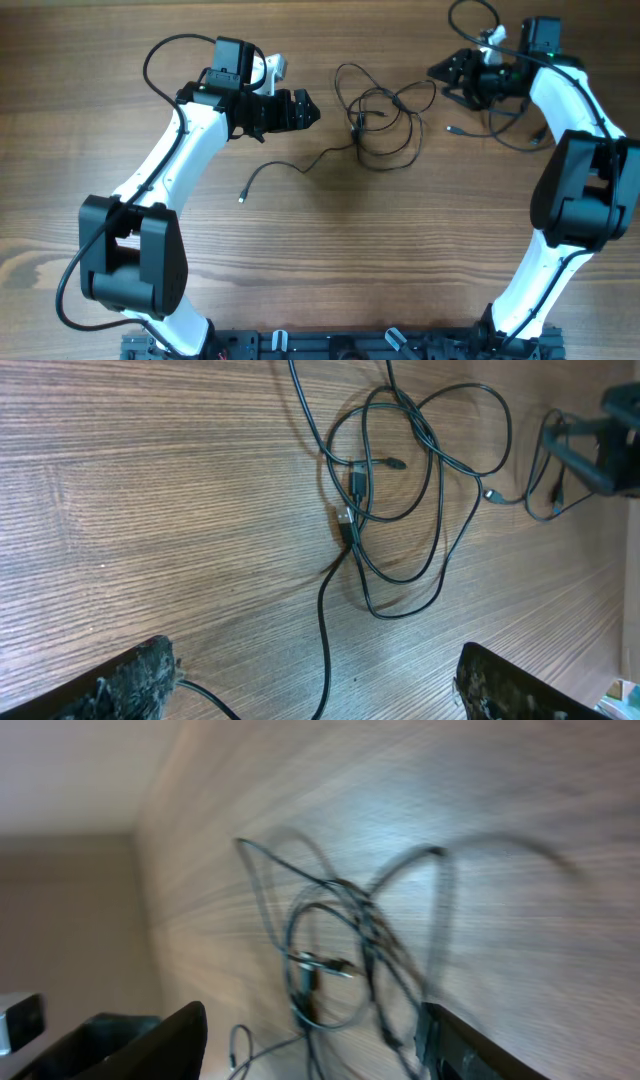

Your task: Untangle cables

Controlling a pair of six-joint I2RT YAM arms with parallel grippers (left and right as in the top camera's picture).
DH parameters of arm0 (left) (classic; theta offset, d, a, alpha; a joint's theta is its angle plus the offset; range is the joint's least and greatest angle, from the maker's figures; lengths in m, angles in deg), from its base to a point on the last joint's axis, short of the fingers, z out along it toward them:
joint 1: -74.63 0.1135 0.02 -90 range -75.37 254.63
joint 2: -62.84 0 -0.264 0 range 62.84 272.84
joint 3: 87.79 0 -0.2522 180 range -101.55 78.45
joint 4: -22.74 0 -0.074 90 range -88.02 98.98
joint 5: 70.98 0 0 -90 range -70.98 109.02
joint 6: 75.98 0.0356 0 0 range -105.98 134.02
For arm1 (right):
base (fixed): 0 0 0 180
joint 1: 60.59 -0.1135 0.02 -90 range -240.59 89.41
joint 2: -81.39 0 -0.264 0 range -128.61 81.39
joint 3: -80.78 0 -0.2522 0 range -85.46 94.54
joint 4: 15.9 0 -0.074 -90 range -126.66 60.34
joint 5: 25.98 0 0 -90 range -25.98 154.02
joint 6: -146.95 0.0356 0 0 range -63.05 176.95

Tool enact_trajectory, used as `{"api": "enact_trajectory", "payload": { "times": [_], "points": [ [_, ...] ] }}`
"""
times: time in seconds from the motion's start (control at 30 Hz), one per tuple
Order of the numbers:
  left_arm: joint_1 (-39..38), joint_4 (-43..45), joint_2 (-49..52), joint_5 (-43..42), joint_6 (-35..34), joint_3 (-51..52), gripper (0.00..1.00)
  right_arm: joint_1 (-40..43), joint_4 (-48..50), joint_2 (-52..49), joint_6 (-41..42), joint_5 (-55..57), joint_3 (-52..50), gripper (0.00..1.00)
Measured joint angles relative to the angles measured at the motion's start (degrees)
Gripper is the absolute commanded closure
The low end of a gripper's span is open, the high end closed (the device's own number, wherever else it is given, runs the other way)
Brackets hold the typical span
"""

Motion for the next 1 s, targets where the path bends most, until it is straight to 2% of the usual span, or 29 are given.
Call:
{"api": "enact_trajectory", "payload": {
  "times": [0.2, 0.37, 0.43, 0.47, 0.53, 0.57, 0.6, 0.63, 0.83, 1.0],
  "points": [
    [0.00, 1.31, 0.00, 0.04, 0.00, 0.00, 0.08, -0.50, -2.75, 0.00, -0.94, 4.85, -0.59, 0.29],
    [0.00, 2.19, 0.00, 0.17, 0.00, 0.00, 0.08, -2.89, 1.88, 0.00, -0.28, 6.12, -6.05, 0.29],
    [0.00, 2.25, 0.00, 0.20, 0.00, 0.00, 0.08, -3.78, 6.49, 0.00, 0.28, 5.49, -8.92, 0.30],
    [0.00, 2.23, 0.00, 0.17, 0.00, 0.00, 0.09, -4.24, 9.70, -0.02, 0.63, 4.48, -10.51, 0.34],
    [0.00, 2.25, 0.00, 0.20, 0.00, 0.00, 0.09, -4.83, 14.62, -0.02, 0.92, 1.75, -12.72, 0.49],
    [0.00, 2.29, 0.00, 0.17, 0.00, 0.00, 0.11, -5.07, 16.87, -0.02, 1.38, 0.33, -13.57, 0.76],
    [0.00, 2.32, 0.00, 0.17, 0.00, 0.00, 0.13, -5.57, 19.85, -0.02, 1.31, -2.49, -14.73, 0.87],
    [0.00, 2.27, 0.00, 0.20, -0.04, 0.00, 0.14, -5.75, 22.01, -0.02, 1.38, -4.02, -15.21, 0.94],
    [0.00, 1.86, 0.00, -0.66, 0.79, 0.00, 0.15, -6.10, 34.60, -0.02, 4.85, -16.44, -16.24, 0.96],
    [1.16, 2.45, 0.00, -8.24, 3.10, 0.00, 0.15, -6.10, 50.34, -0.02, 11.89, -30.49, -16.39, 0.96]
  ]
}}
